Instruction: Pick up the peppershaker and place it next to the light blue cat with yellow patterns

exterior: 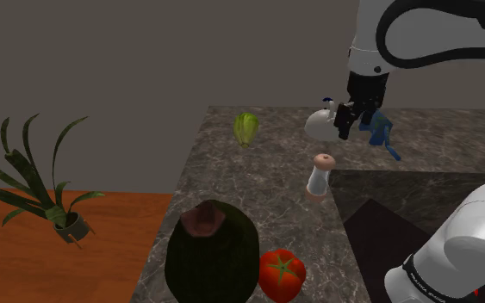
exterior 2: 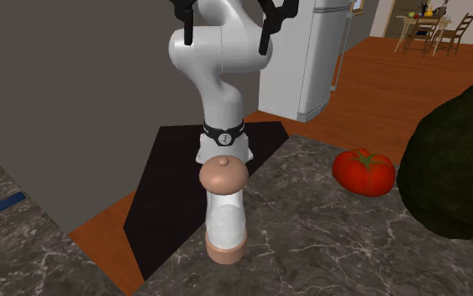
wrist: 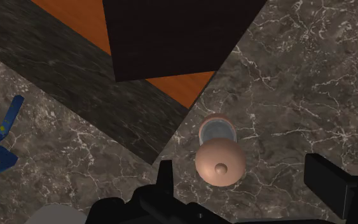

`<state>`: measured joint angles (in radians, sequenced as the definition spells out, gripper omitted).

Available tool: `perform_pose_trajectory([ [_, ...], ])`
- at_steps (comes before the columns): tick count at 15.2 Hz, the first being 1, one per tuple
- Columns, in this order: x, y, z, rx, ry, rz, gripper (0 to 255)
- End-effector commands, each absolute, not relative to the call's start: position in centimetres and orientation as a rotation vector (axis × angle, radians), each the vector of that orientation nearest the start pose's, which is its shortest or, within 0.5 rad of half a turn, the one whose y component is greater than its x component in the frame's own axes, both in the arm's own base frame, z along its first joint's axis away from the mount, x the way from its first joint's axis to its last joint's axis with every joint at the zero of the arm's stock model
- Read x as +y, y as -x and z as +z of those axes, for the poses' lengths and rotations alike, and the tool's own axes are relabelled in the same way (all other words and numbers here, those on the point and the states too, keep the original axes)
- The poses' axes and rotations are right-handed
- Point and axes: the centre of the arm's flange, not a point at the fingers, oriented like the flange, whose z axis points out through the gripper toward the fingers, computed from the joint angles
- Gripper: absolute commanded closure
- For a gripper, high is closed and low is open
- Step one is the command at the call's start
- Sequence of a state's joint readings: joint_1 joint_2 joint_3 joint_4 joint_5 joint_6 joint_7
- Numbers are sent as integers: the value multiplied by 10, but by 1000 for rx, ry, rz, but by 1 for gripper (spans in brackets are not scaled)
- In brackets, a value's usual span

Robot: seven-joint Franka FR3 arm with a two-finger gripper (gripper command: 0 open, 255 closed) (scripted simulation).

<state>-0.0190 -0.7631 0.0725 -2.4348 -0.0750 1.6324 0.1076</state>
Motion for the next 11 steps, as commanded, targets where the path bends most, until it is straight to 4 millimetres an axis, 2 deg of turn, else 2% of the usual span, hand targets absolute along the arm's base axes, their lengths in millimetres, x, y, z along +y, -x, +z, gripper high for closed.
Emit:
perform_pose_trajectory([
  [1,14,-315,551,113,3267,52,0],
  [10,15,-354,440,151,3284,23,0],
  [11,15,-356,434,153,3285,22,0],
])
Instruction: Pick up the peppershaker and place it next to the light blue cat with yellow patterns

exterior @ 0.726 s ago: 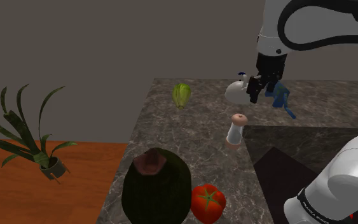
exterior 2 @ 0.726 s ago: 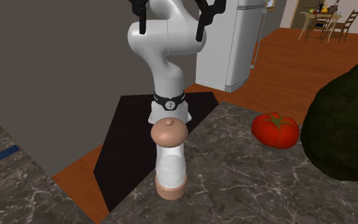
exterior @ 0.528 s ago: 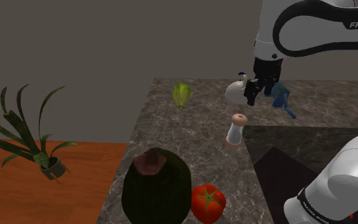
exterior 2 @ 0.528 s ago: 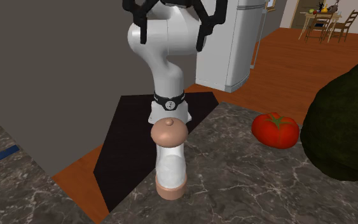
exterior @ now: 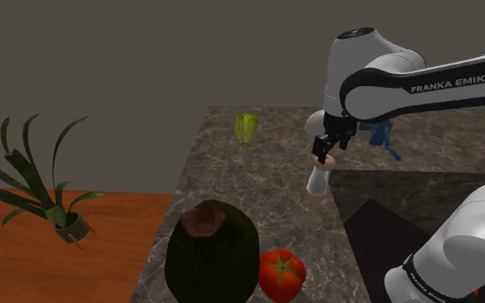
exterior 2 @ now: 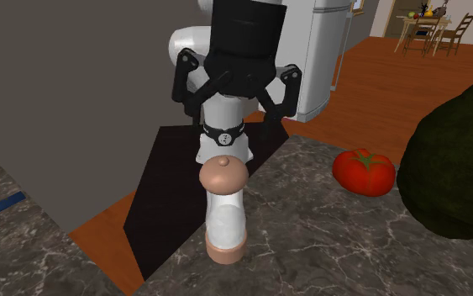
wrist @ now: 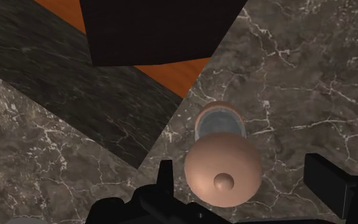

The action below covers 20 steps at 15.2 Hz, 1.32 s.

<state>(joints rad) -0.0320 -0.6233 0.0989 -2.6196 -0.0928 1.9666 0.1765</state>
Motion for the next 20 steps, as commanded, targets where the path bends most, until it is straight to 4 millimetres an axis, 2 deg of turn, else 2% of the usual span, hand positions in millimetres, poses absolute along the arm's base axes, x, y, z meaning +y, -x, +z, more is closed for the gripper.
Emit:
perform_pose_trajectory([
  [1,14,-356,429,153,3285,22,0],
  [8,9,-355,394,153,3285,22,0],
  [15,9,-355,394,153,3285,22,0],
  [16,9,-355,394,153,3285,22,255],
  [20,9,-355,394,153,3285,22,255],
])
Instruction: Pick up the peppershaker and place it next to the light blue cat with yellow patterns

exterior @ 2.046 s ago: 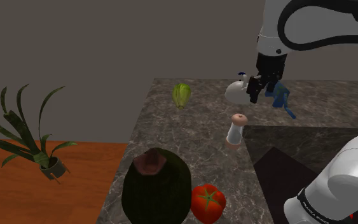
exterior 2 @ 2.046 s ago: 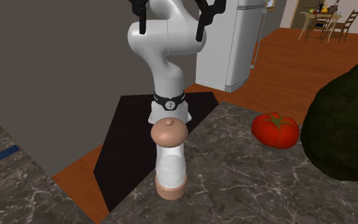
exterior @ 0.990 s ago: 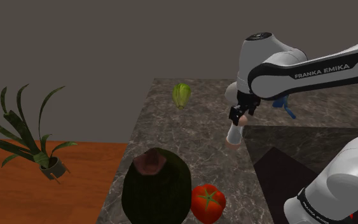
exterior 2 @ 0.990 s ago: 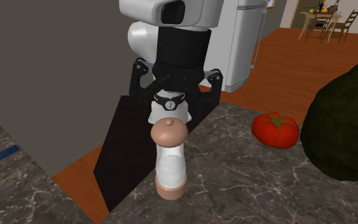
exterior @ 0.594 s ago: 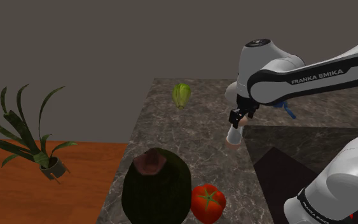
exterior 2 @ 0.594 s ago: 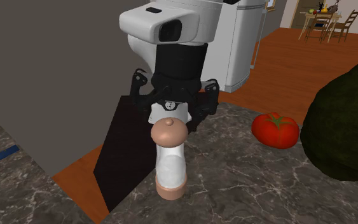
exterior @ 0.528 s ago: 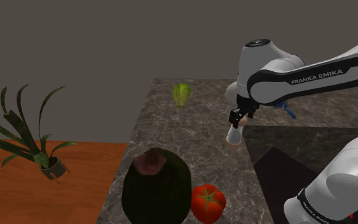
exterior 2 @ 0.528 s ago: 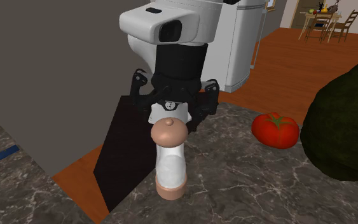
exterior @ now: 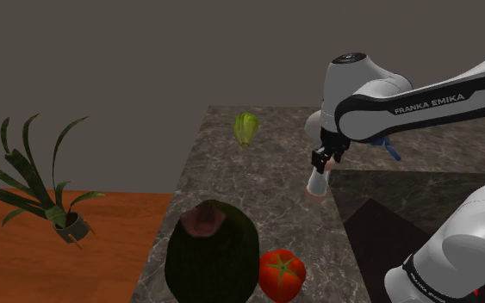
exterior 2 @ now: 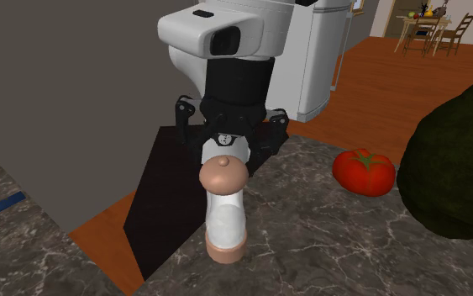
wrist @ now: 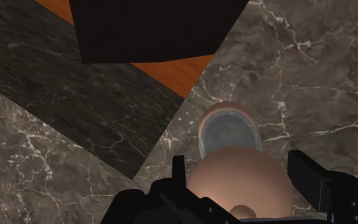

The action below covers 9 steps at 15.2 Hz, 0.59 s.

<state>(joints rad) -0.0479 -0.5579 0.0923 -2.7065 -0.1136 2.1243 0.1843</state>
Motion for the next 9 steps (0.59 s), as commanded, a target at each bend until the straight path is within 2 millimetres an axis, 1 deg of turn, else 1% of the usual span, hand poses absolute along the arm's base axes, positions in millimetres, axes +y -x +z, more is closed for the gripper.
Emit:
perform_pose_trajectory([
  [1,9,-355,394,153,3285,22,255],
  [5,9,-355,394,153,3285,22,255],
  [9,9,-355,416,153,3285,22,255],
])
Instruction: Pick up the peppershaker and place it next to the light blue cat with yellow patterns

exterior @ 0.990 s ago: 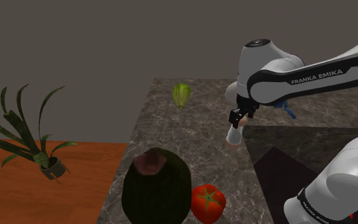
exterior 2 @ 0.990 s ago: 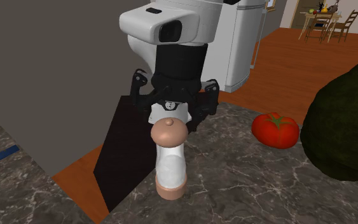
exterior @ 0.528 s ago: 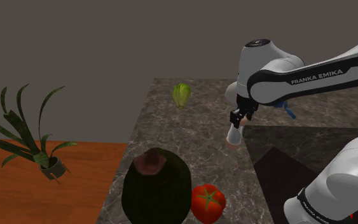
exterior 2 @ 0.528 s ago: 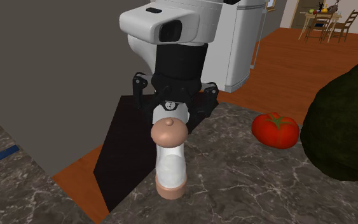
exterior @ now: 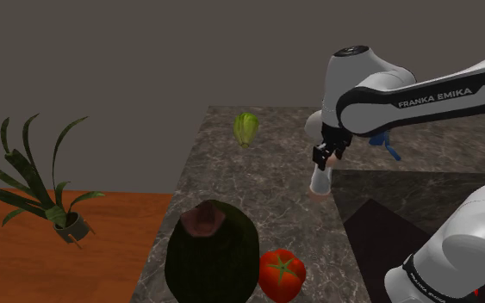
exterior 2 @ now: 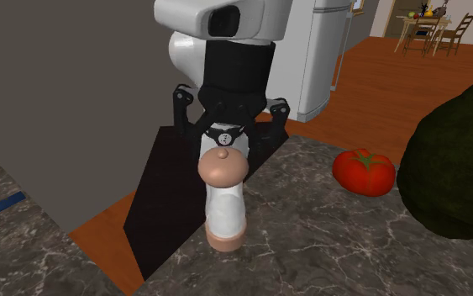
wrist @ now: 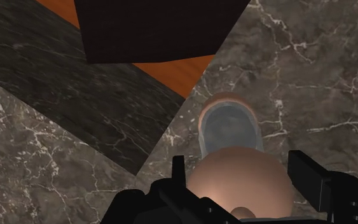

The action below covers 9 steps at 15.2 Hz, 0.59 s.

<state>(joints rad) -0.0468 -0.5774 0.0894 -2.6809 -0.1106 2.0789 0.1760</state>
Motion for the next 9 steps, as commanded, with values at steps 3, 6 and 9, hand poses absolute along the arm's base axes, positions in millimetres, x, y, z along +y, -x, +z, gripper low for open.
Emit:
perform_pose_trajectory([
  [3,9,-355,431,153,3285,22,255],
  [6,9,-355,447,153,3285,22,255],
  [9,9,-355,463,153,3285,22,255],
])
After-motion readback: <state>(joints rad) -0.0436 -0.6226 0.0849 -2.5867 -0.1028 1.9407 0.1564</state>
